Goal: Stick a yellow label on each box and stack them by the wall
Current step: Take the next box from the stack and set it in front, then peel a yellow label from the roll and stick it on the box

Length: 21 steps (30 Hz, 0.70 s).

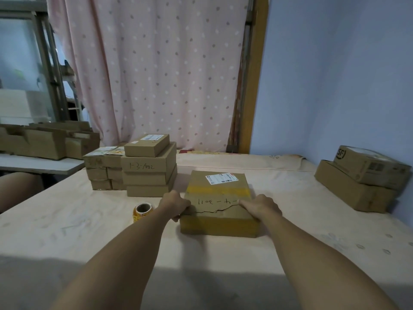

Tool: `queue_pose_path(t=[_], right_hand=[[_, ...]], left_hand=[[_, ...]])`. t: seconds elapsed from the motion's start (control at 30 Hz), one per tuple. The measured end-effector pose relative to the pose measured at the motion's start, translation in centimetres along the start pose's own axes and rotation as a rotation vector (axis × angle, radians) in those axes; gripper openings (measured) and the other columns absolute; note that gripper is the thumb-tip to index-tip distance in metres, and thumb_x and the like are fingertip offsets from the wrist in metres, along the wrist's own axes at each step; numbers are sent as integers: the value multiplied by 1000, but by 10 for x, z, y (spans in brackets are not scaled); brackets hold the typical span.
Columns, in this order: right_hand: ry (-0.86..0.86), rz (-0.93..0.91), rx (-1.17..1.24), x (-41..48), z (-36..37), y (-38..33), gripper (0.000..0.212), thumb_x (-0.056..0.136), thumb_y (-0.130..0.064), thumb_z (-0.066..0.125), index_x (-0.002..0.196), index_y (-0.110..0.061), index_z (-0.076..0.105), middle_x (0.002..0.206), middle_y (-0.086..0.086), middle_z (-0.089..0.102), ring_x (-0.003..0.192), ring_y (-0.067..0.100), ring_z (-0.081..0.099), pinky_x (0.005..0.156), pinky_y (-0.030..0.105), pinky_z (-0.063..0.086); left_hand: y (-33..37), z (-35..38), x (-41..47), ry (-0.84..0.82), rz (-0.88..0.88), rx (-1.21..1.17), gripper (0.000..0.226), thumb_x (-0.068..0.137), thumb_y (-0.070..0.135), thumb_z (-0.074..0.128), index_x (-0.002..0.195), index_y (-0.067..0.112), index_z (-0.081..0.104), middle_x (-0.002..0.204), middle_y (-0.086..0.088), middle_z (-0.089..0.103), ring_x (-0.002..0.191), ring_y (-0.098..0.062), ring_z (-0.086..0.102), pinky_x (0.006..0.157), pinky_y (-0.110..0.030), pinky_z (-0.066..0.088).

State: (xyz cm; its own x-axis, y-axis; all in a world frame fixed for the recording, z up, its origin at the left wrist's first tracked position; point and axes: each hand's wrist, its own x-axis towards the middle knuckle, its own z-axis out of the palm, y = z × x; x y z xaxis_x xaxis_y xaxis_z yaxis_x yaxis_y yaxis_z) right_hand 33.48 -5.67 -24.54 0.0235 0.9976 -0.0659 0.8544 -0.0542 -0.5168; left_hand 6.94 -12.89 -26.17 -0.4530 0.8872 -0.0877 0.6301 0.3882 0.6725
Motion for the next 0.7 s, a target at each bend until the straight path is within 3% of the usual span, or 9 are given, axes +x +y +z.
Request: queue_pose_path(t=[0.13, 0.23, 0.33, 0.47, 0.6, 0.7], right_hand=[[139, 43, -80, -5, 13, -12, 58, 88, -61, 59, 128, -19, 56, 120, 5, 58, 110, 26, 58, 81, 34, 45], [287, -96, -151, -8, 29, -29, 59, 94, -52, 56, 139, -16, 47, 132, 8, 49, 120, 26, 51, 95, 38, 46], [265, -262, -170, -14, 43, -52, 56, 97, -45, 54, 143, -16, 45, 140, 7, 48, 127, 26, 46, 100, 40, 45], [140, -427, -170, -27, 61, -82, 42, 100, -43, 49, 134, -19, 52, 135, 3, 49, 121, 24, 48, 91, 40, 46], [33, -573, -129, -36, 82, -109, 24, 101, -43, 47, 114, -25, 56, 119, -3, 50, 109, 18, 49, 91, 43, 49], [-13, -657, -107, -41, 100, -127, 16, 98, -41, 48, 106, -29, 55, 115, -5, 50, 107, 19, 51, 91, 44, 50]], left_hand=[[-5, -11, -6, 18, 36, 19, 25, 88, 19, 62, 90, -5, 68, 85, -21, 73, 54, -30, 68, 57, -33, 61], [-10, -30, -10, 83, 91, 88, 20, 88, 19, 63, 89, 0, 70, 79, -17, 73, 60, -29, 71, 59, -33, 59], [-26, -56, -13, 136, 124, 204, 16, 84, 18, 63, 81, 6, 72, 76, -12, 72, 64, -29, 71, 55, -32, 57], [-62, -79, -14, 166, 125, 349, 18, 82, 22, 65, 85, 6, 73, 85, -13, 69, 80, -31, 66, 70, -36, 60], [-93, -91, -21, 134, 174, 421, 21, 86, 23, 64, 86, 5, 75, 89, -13, 71, 84, -29, 66, 71, -40, 57], [-100, -90, -23, 73, 253, 522, 25, 88, 9, 63, 110, 10, 73, 111, -7, 67, 99, -27, 62, 81, -40, 55]])
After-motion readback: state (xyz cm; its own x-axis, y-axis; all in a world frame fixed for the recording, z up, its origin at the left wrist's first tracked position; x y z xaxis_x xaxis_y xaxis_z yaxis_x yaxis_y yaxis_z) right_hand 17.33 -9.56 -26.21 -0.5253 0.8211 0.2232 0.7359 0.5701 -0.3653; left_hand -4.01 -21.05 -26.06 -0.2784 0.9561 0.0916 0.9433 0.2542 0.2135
